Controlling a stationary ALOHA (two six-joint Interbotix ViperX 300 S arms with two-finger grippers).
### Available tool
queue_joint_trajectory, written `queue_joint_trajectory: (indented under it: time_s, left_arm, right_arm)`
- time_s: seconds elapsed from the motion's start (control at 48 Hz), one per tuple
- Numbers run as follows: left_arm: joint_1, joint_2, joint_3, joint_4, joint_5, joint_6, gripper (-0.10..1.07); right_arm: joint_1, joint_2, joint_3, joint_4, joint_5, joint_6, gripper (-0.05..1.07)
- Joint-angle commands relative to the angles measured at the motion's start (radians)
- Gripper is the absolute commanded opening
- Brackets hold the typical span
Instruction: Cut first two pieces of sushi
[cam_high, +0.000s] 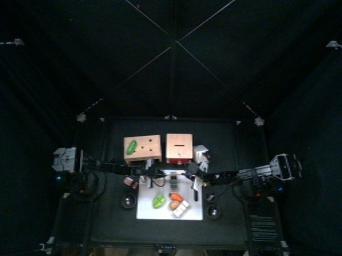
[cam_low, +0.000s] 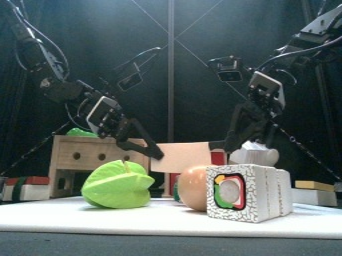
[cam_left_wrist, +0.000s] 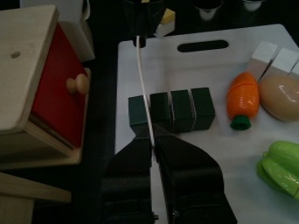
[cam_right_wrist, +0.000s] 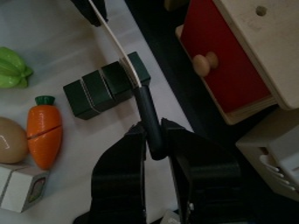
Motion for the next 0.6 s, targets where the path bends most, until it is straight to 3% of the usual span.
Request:
queue_joint_trajectory:
  time_s: [0.0,0.583]
  left_arm:
    - [-0.035,-0.002,0.003,-0.005,0.003,0.0,0.36]
    - [-0.043,0.012,0.006,-0.012,0.003,-0.002,0.36]
  right_arm:
    - [-0.015,-0.011,-0.005,0.014,0.02,0.008,0.39]
    - [0.003,0.021,-0.002,0.041,0.02,0.008,0.39]
